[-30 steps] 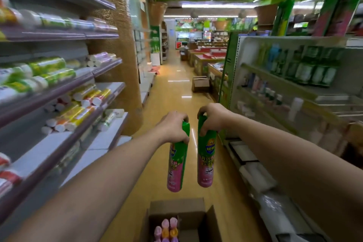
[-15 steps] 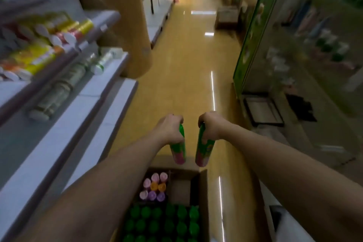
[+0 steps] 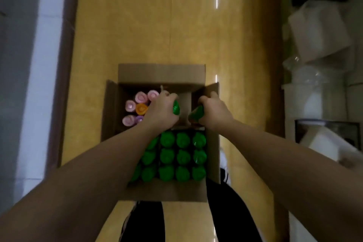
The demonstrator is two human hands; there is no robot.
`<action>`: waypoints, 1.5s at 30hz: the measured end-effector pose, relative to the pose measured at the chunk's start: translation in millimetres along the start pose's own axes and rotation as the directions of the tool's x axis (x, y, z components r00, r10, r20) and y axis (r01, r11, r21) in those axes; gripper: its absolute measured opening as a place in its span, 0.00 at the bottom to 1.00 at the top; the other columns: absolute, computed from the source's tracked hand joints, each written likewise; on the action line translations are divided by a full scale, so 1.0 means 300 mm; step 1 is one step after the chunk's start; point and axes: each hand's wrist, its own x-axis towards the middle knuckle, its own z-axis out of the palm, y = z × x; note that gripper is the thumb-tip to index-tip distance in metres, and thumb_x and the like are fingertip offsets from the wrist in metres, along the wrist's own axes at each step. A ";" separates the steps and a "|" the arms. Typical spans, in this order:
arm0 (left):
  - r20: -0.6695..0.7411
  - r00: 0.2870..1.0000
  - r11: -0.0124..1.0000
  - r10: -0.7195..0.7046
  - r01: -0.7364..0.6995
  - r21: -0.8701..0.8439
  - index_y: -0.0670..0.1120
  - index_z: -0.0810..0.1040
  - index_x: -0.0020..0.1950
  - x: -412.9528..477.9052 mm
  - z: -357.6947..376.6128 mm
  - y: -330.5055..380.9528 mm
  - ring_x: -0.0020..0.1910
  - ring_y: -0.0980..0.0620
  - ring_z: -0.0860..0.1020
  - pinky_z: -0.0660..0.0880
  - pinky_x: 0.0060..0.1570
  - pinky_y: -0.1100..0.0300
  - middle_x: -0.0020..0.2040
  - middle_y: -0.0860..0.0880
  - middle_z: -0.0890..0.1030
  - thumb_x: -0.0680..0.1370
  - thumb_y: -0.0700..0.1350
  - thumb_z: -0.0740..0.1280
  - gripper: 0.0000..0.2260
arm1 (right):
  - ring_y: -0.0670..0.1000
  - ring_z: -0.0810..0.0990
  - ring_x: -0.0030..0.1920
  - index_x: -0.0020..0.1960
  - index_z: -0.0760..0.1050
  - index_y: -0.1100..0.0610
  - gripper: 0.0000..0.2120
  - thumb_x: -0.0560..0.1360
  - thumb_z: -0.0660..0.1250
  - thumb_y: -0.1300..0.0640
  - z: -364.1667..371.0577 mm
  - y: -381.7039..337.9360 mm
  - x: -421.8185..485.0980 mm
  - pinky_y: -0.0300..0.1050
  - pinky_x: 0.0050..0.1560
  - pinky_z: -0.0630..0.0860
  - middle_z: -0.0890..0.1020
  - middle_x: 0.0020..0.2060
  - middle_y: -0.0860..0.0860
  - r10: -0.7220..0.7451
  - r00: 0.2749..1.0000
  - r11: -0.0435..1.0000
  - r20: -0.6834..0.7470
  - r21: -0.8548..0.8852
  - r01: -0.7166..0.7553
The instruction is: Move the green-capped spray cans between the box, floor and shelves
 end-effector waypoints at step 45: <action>-0.157 0.965 0.956 0.210 -0.168 0.242 0.51 0.62 0.80 -0.118 -0.560 0.104 0.78 0.42 0.57 0.63 0.73 0.44 0.80 0.43 0.59 0.76 0.44 0.69 0.33 | 0.62 0.67 0.68 0.75 0.63 0.51 0.32 0.76 0.71 0.45 -0.323 -0.440 -0.156 0.59 0.63 0.69 0.70 0.68 0.59 -0.115 0.941 0.942 -0.317 -0.335 0.003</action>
